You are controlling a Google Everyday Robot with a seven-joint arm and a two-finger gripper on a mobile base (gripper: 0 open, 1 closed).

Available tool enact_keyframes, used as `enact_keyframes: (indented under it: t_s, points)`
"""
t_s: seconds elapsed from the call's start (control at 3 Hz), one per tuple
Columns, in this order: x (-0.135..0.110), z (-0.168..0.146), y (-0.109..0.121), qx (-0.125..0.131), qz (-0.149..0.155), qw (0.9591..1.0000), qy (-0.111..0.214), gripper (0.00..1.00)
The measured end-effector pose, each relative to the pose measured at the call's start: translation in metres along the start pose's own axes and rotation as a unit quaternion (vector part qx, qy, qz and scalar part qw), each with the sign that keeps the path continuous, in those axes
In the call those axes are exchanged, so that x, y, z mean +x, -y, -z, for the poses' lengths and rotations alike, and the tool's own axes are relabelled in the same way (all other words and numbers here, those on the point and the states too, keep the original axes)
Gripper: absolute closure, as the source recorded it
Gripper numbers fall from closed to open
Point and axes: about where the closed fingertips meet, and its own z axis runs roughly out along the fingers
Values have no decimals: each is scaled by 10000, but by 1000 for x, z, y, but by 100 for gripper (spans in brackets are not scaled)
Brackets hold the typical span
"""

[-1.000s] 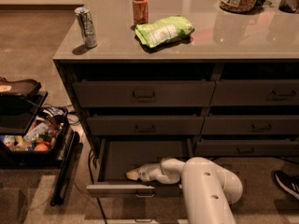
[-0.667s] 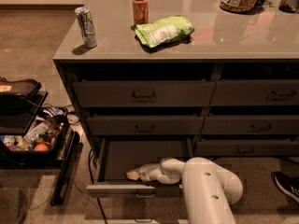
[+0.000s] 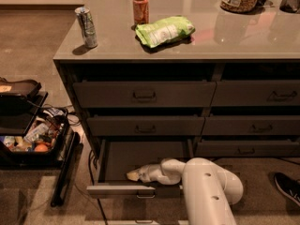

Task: Open bottom drawer

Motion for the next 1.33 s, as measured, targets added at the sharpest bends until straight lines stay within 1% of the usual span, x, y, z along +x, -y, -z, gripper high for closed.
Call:
enact_keyframes:
  t_s: [0.33, 0.67, 1.0, 1.33]
  points:
    - [0, 0, 0, -1, 1, 10000, -1, 12]
    - [-11, -1, -8, 1, 110, 9999, -95, 0]
    - [-69, 5, -31, 79, 152, 9996, -238, 0]
    - [-62, 6, -34, 69, 140, 9997, -183, 0]
